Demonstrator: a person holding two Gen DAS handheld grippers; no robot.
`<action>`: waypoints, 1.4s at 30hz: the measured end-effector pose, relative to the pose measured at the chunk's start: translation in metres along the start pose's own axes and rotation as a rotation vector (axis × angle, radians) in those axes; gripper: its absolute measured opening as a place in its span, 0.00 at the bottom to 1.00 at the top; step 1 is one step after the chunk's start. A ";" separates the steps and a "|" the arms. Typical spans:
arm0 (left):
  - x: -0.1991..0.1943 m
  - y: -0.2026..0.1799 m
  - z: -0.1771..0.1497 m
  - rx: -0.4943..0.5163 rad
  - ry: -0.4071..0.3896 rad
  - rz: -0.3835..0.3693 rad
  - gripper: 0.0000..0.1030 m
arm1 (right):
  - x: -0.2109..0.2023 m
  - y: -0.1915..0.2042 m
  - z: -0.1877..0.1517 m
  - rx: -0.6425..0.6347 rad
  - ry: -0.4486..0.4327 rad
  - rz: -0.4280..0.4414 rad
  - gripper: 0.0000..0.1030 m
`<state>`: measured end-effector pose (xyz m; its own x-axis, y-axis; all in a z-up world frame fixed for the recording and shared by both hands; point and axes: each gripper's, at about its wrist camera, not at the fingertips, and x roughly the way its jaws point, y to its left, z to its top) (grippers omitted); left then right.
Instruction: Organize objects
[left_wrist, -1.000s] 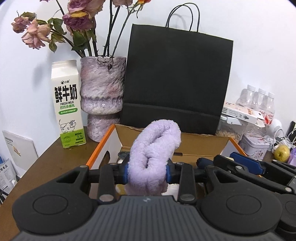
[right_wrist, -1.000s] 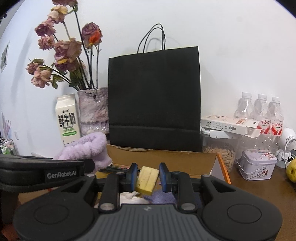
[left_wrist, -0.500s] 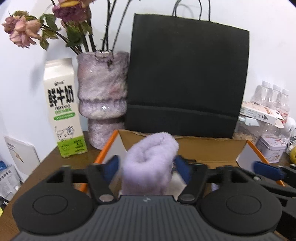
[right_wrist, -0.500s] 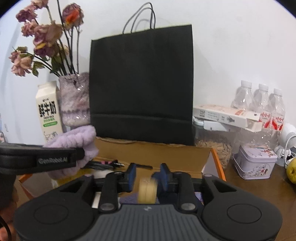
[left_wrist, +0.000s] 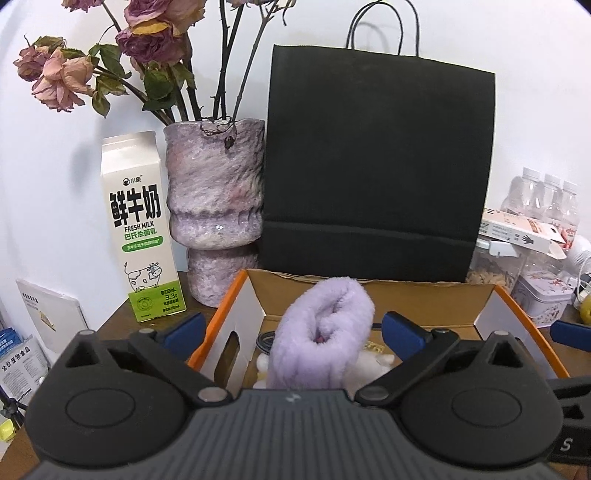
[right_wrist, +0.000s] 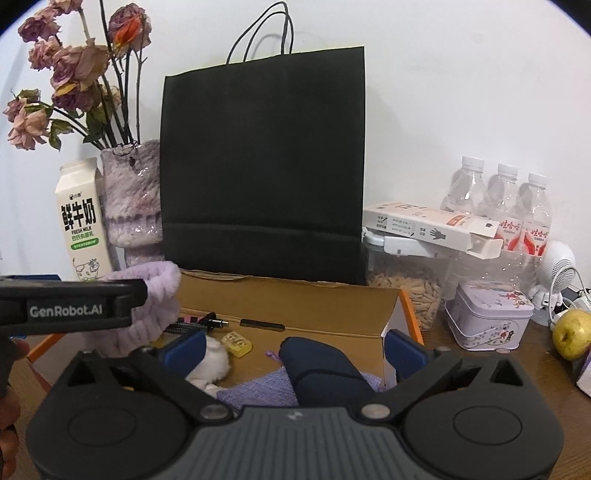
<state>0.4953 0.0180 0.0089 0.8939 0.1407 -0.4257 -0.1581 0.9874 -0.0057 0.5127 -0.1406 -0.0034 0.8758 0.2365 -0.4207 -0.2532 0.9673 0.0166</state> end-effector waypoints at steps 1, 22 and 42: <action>-0.002 0.000 0.000 0.002 0.001 0.003 1.00 | -0.001 0.000 0.000 0.001 -0.001 0.001 1.00; -0.090 0.021 -0.028 -0.015 0.053 0.019 1.00 | -0.081 0.010 -0.021 0.012 0.005 0.041 1.00; -0.236 0.042 -0.067 0.019 0.043 0.015 1.00 | -0.223 0.030 -0.060 0.008 0.000 0.069 1.00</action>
<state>0.2496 0.0219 0.0482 0.8723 0.1531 -0.4644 -0.1632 0.9864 0.0186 0.2854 -0.1697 0.0362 0.8565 0.3024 -0.4183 -0.3096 0.9494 0.0523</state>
